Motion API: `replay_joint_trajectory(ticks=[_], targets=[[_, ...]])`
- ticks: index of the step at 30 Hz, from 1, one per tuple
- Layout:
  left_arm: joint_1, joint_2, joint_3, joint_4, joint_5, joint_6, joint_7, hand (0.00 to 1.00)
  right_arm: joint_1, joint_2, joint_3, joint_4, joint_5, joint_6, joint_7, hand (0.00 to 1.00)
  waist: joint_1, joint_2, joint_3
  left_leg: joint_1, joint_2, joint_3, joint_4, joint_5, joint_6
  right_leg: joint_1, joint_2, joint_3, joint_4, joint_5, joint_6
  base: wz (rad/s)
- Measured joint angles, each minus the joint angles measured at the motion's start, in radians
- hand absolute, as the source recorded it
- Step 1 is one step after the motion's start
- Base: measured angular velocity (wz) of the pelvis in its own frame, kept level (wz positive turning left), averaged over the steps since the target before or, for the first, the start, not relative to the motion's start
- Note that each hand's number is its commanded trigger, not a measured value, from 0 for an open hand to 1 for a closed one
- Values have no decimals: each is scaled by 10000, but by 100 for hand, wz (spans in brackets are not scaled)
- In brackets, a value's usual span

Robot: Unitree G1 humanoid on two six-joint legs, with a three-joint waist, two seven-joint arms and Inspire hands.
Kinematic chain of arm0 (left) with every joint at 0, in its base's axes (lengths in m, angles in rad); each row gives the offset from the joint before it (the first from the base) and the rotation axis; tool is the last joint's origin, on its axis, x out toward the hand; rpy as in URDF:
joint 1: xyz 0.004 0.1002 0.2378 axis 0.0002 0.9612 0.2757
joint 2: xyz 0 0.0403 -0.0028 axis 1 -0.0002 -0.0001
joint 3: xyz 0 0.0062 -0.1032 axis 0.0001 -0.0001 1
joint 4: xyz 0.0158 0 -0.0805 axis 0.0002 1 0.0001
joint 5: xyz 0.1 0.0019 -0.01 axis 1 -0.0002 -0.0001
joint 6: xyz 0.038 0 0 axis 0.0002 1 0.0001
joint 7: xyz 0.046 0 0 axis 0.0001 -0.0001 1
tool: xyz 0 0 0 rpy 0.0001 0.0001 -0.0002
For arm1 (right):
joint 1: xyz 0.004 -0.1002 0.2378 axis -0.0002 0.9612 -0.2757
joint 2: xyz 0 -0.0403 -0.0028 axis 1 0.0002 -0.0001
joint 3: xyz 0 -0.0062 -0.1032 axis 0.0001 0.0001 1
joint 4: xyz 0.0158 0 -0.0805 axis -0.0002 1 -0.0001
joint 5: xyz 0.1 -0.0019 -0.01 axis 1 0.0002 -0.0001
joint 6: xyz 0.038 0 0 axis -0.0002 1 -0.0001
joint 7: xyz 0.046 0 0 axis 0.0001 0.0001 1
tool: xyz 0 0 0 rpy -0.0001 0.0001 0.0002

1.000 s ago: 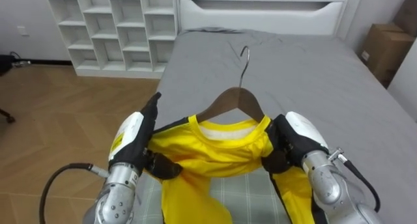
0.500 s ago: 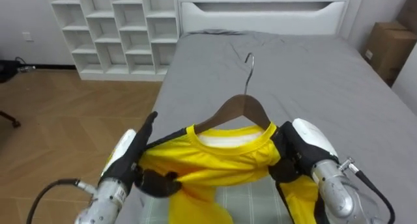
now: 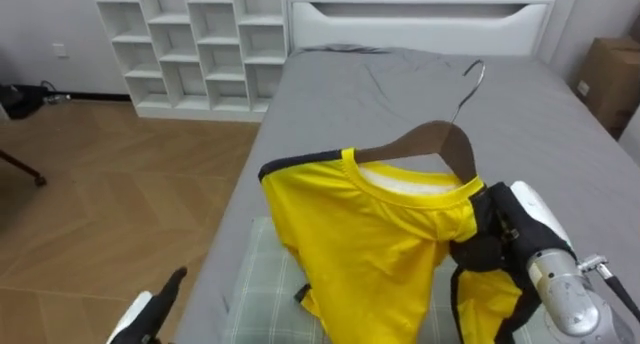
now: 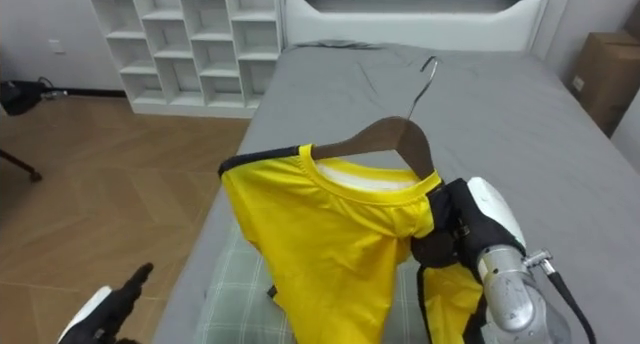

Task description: Hang clothes

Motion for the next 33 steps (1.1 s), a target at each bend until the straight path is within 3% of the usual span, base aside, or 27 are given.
replay_joint_trajectory(ticks=[9, 15, 22, 25, 30, 33], targets=[[427, 52, 427, 764, -32, -22, -519, 0, 11, -286, -173, -1, -60, 6, -22, 100, 23, 2, -3, -286, -11, -120, 131, 1, 0, -163, -4, -162, 3, 0, 0, 4], [475, 2, 459, 1913, -111, -14, -530, 0, 11, -346, -186, -2, 1, 15, -29, 100, 112, -23, -3, -154, -8, 2, -26, 3, 0, -179, 18, -99, 16, -4, 4, -7], [674, -202, 464, 4450, -1759, -227, -428, 0, 11, -345, -219, -188, 17, 20, -37, 100, 197, -123, -9, -33, -1, 100, -173, 0, 1, -176, 17, -131, 33, -4, 5, -4], [980, -305, 652, 5218, -1849, -249, -380, 0, 244, -351, -326, -1052, -258, 110, -53, 100, 255, -159, -12, -48, -1, 103, -209, 0, 2, -269, 16, -138, 25, -4, 5, -1], [1516, -378, 1233, 6622, -1873, -391, -116, 0, 728, -350, -497, -2036, -271, 108, -69, 100, 283, -350, -99, -10, -5, 56, -247, 0, 1, -169, 30, -156, -1, -4, 6, 3], [1727, -382, 1204, 7388, -1862, -324, 53, 0, 864, -349, -555, -2050, -266, 120, -227, 100, 310, -503, -71, 11, -6, 57, -250, -1, 0, -154, 29, -136, 5, -5, 6, 0]])
